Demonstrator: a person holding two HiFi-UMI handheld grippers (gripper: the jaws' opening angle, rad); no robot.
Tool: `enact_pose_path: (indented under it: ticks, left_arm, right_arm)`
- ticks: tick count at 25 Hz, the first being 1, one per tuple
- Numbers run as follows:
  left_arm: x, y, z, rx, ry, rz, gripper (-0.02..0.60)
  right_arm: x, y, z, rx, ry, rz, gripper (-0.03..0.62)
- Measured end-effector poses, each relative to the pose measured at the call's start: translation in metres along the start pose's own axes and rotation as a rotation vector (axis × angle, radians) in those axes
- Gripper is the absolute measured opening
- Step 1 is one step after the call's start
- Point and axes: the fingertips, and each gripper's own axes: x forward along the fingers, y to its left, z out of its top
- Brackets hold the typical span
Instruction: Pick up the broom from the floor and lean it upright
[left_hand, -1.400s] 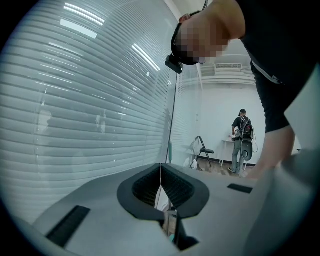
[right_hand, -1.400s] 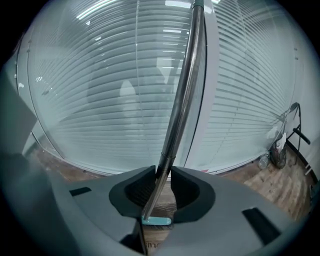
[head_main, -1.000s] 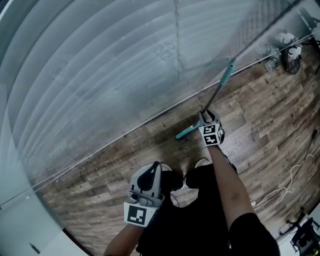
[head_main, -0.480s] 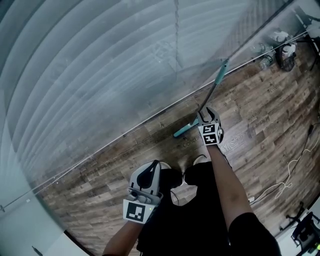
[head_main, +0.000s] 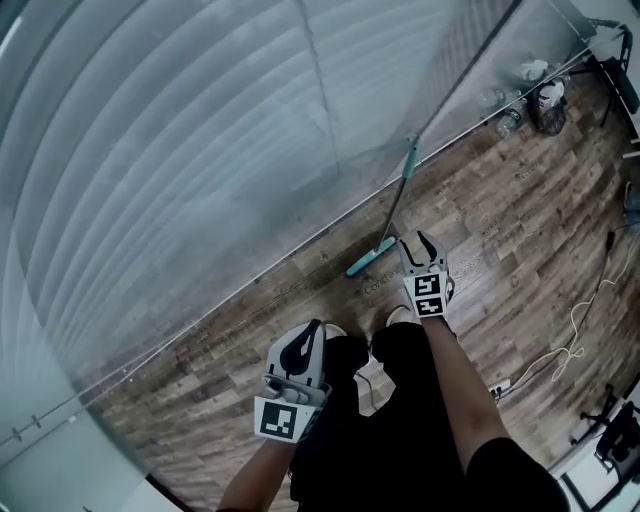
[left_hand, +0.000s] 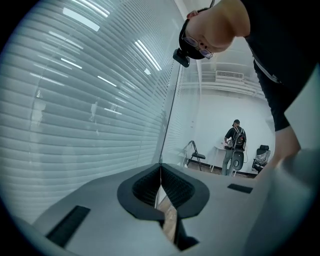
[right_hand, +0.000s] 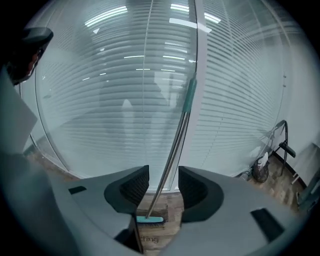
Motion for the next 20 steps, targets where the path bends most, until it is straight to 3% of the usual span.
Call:
enact_pose_path:
  ticks: [5, 7, 14, 20]
  left_arm:
    - [-0.015, -0.003, 0.051, -0.036, -0.033, 0.032, 0.020]
    - [-0.024, -0.006, 0.076, -0.051, -0.057, 0.051, 0.019]
    - [-0.059, -0.037, 0.160, -0.057, -0.082, 0.041, 0.020]
    - [-0.088, -0.080, 0.189, -0.042, -0.098, -0.038, 0.018]
  right_arm:
    - [-0.070, -0.015, 0.050, 0.206, -0.076, -0.025, 0.170]
    - [-0.103, -0.018, 0.079, 0.237, -0.110, -0.034, 0.170]
    - [-0.241, 0.004, 0.214, 0.153, -0.296, 0.023, 0.170]
    - [-0.342, 0.049, 0.277, 0.166, -0.387, 0.089, 0.170]
